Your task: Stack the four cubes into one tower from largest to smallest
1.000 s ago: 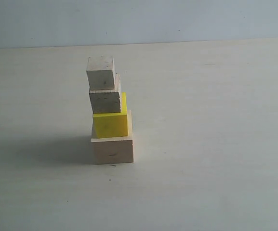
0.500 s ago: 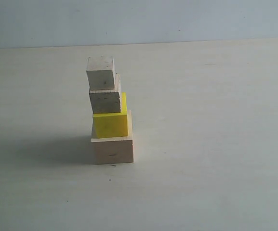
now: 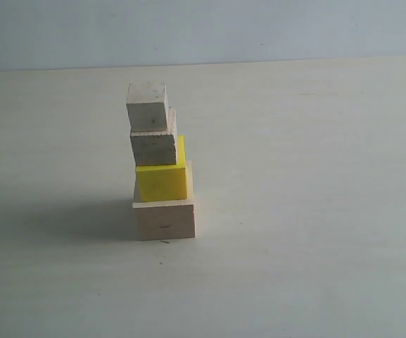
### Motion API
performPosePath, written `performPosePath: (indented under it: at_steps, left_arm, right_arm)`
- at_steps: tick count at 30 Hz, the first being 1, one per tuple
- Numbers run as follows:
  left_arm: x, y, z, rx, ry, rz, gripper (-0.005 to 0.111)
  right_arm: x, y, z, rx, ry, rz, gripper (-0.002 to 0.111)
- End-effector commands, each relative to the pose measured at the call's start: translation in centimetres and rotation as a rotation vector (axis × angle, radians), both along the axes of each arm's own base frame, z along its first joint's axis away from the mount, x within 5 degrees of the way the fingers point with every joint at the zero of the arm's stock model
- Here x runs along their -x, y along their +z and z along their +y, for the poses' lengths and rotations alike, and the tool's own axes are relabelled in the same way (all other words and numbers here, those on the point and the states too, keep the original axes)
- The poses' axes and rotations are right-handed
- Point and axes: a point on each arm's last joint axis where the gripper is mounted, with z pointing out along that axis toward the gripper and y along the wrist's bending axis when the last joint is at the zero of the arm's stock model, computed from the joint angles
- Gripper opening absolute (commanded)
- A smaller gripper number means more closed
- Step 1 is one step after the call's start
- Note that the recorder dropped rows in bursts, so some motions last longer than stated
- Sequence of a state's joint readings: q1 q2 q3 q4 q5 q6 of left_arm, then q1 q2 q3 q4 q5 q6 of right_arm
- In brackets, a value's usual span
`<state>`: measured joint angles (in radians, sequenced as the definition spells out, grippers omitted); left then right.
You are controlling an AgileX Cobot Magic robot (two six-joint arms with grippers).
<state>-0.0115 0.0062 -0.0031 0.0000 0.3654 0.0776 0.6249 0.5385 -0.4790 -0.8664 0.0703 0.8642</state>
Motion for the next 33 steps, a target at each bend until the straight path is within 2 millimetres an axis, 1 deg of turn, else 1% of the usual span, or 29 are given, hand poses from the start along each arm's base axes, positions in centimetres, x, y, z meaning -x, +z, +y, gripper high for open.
performPosePath:
  at_steps: [1,22,24,25,26,27,28,29,31,33]
  left_arm:
    - [0.0,0.0,0.0,0.01,0.006,-0.006,0.0]
    - [0.0,0.0,0.0,0.008,0.005,-0.006,0.0]
    - [0.0,0.0,0.0,0.008,0.005,-0.006,0.0]
    - [0.0,0.0,0.0,0.008,0.005,-0.006,0.0]
    - [0.0,0.0,0.0,0.008,0.005,-0.006,0.0]
    - [0.0,0.0,0.0,0.008,0.005,-0.006,0.0]
    - [0.0,0.0,0.0,0.008,0.005,-0.006,0.0]
    - [0.0,0.0,0.0,0.008,0.005,-0.006,0.0]
    - [0.0,0.0,0.0,0.008,0.005,-0.006,0.0]
    - [0.0,0.0,0.0,0.008,0.005,-0.006,0.0]
  right_arm:
    - [0.0,-0.1,-0.1,0.0,-0.004,-0.001,0.0]
    - [0.0,-0.1,-0.1,0.002,-0.005,-0.001,0.0]
    - [0.2,0.2,-0.9,-0.036,-0.055,-0.009,0.0]
    - [0.4,0.5,-2.0,-0.111,-0.133,0.002,0.0]
    - [0.6,0.7,-2.7,-0.146,-0.181,-0.001,0.0]
    - [1.2,1.1,-4.0,-0.199,-0.281,-0.034,0.0]
    - [1.6,1.3,-4.6,-0.222,-0.333,-0.051,0.0]
    - [2.3,1.4,-5.7,-0.238,-0.429,-0.074,0.0]
    - [3.3,1.1,-6.9,-0.254,-0.563,-0.059,0.0]
    - [3.7,0.2,-7.9,-0.23,-0.684,0.021,0.0]
